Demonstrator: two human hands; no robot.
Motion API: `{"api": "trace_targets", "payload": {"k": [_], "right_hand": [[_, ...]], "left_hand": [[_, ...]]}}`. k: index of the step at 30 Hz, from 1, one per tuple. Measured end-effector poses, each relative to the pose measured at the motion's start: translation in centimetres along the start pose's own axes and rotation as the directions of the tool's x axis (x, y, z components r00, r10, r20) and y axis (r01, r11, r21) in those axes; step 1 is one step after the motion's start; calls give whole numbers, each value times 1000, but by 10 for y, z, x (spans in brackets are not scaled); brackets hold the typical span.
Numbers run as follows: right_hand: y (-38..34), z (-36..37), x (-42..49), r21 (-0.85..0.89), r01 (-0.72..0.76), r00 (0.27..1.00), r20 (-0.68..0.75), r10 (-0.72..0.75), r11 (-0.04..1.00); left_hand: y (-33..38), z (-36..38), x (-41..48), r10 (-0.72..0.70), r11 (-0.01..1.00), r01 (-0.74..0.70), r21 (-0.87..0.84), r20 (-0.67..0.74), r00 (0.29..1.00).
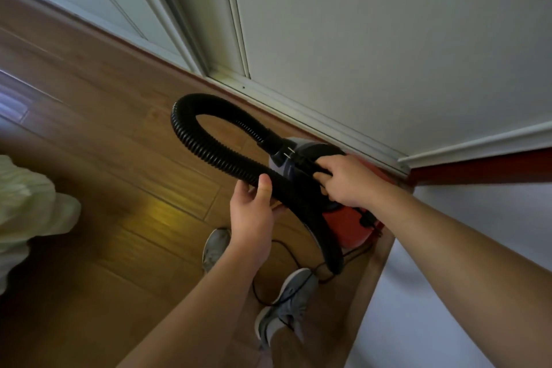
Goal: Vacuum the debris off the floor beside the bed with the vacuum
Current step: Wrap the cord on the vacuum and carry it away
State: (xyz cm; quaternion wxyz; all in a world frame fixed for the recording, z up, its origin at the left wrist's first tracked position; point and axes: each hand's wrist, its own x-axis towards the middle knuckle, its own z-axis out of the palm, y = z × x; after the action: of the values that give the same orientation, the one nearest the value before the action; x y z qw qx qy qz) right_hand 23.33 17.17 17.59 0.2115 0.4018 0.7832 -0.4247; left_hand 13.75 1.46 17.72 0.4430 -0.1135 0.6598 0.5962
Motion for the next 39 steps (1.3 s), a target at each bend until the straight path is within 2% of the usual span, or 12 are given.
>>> {"api": "trace_targets", "payload": {"k": [7, 15, 23, 32, 39], "right_hand": [[38, 31, 66, -40, -56, 998, 29, 57, 998], [70, 54, 106, -21, -79, 997, -28, 78, 997], [94, 70, 137, 10, -79, 996, -44, 80, 997], [111, 85, 164, 56, -75, 997, -30, 77, 996], [115, 87, 185, -32, -63, 998, -25, 62, 997]], "left_hand": [[-32, -6, 76, -54, 998, 54, -21, 10, 999], [-59, -14, 129, -99, 984, 90, 151, 56, 993], [-88, -20, 171, -99, 950, 92, 298, 11, 995], [-107, -17, 202, -65, 954, 55, 295, 24, 998], [-113, -29, 222, -60, 956, 51, 289, 23, 998]]}}
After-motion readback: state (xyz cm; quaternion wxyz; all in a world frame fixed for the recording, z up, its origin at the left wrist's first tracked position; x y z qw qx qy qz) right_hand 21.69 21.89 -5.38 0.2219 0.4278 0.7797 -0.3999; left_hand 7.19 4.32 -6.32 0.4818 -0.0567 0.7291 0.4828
